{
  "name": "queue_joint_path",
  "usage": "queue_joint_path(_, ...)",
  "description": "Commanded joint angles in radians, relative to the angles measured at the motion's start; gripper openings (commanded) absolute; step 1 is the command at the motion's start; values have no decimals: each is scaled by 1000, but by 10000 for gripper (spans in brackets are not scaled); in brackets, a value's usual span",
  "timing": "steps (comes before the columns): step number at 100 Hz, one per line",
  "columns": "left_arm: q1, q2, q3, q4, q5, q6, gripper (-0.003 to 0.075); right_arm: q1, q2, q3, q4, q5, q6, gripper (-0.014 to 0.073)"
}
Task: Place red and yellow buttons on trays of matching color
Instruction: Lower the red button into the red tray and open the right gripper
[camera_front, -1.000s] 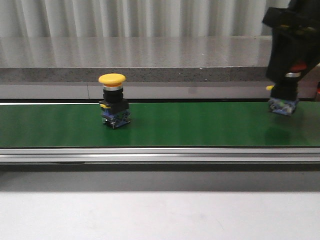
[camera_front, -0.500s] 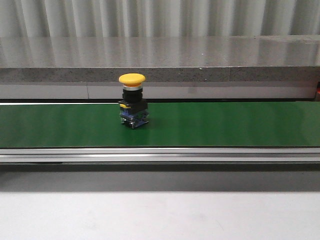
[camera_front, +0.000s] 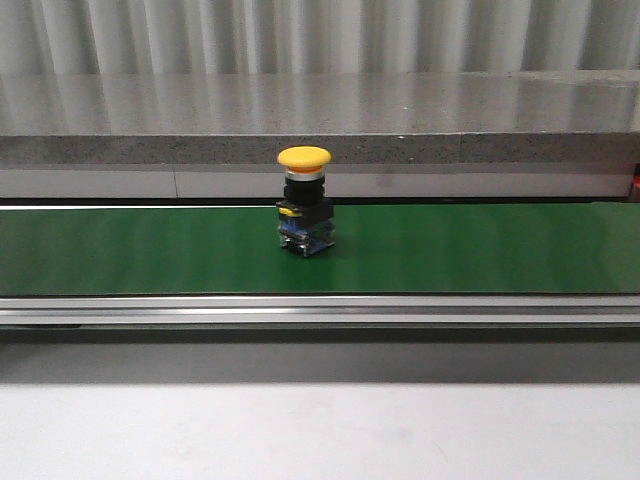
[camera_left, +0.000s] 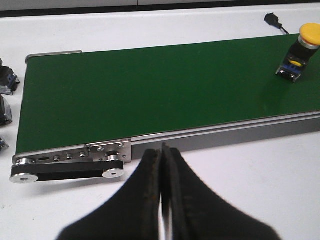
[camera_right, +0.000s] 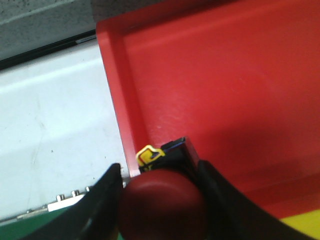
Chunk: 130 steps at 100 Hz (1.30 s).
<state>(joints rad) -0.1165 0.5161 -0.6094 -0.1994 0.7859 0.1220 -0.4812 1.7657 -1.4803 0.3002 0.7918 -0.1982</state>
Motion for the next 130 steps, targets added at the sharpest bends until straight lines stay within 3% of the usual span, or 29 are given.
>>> queue_joint_path(1, -9, 4, -24, -22, -67, 1, -20, -5, 13, -78, 52, -31, 3, 129)
queue_joint_path(26, -9, 4, -24, -22, -67, 1, -20, -5, 157, -149, 145, -11, 3, 129)
queue_joint_path(57, -9, 4, -24, -22, -67, 1, -20, -5, 230, -149, 150, -35, 3, 139)
queue_joint_path(64, -9, 4, -24, -22, -67, 1, -20, -5, 230, -149, 150, -40, 3, 200)
queue_joint_path(77, -9, 4, -24, -22, -67, 1, -20, -5, 230, -149, 150, -46, 3, 456)
queue_joint_path(84, -9, 4, -24, -22, -67, 1, -20, -5, 228, -149, 150, -51, 3, 540)
queue_joint_path(113, -9, 4, -24, -22, -67, 1, -20, -2, 149, -132, 149, -58, -35, 550)
queue_joint_path(130, -9, 4, -24, -22, -67, 1, -20, 3, 9, -36, 149, -96, -57, 550)
